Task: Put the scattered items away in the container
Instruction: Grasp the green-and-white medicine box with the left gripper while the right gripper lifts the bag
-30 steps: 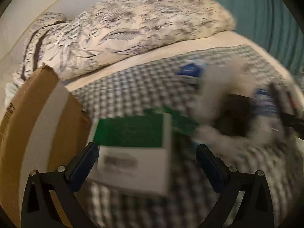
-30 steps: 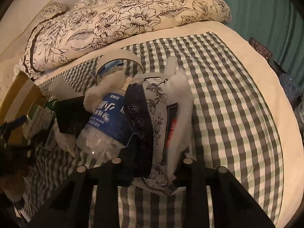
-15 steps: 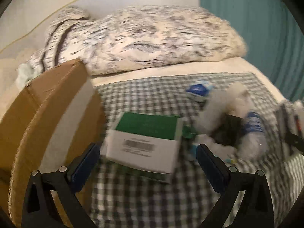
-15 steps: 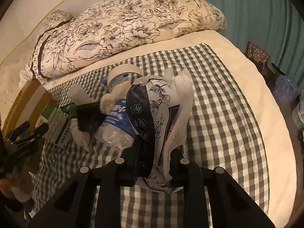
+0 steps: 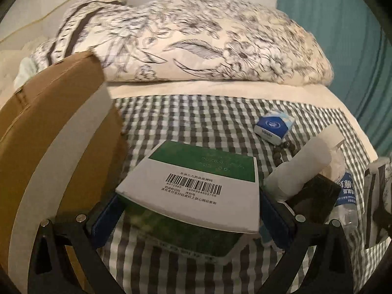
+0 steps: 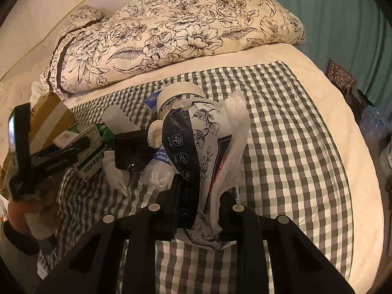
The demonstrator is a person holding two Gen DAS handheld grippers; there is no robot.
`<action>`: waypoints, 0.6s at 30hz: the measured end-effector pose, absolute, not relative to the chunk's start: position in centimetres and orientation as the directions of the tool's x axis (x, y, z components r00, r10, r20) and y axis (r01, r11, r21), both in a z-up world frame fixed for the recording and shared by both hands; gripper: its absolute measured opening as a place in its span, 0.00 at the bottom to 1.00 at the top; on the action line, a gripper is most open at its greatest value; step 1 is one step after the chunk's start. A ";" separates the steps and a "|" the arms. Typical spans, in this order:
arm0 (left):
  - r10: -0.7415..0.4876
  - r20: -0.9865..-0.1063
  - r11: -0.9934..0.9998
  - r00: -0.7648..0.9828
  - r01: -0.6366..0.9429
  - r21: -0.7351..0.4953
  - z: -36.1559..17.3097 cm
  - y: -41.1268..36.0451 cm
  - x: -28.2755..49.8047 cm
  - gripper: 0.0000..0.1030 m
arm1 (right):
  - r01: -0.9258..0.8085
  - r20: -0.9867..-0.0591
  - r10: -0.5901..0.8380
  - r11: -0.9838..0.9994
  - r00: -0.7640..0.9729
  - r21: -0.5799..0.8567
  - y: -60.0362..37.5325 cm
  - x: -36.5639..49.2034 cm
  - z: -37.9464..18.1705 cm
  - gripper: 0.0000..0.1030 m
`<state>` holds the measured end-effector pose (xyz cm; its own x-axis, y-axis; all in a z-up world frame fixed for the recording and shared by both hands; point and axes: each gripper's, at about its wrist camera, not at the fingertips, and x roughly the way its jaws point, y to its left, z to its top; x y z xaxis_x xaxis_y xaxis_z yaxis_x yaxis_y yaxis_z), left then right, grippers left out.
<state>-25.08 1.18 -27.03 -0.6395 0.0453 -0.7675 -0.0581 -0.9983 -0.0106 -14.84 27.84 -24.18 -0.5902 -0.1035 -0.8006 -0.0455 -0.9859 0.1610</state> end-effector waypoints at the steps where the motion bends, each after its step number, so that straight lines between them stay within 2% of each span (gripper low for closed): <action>1: 0.053 -0.769 -0.998 -0.637 -0.066 -0.015 -27.3 1.2 -25.3 1.00 | -0.044 -0.800 -0.105 -0.986 -0.590 0.161 27.8 -14.9 -24.2 0.21; 7: 0.069 -0.769 -0.998 -0.635 -0.056 -0.042 -28.2 1.4 -25.8 1.00 | -0.040 -0.798 -0.106 -0.986 -0.593 0.160 27.9 -15.1 -24.0 0.21; 11: 0.108 -0.761 -0.994 -0.639 -0.045 -0.103 -27.6 0.7 -25.2 0.97 | -0.041 -0.793 -0.103 -0.986 -0.601 0.160 27.9 -14.9 -23.4 0.21; 18: 0.092 -0.700 -0.996 -0.708 -0.062 -0.068 -23.5 1.3 -22.3 0.97 | -0.031 -0.770 -0.108 -0.986 -0.628 0.164 27.3 -13.8 -21.3 0.21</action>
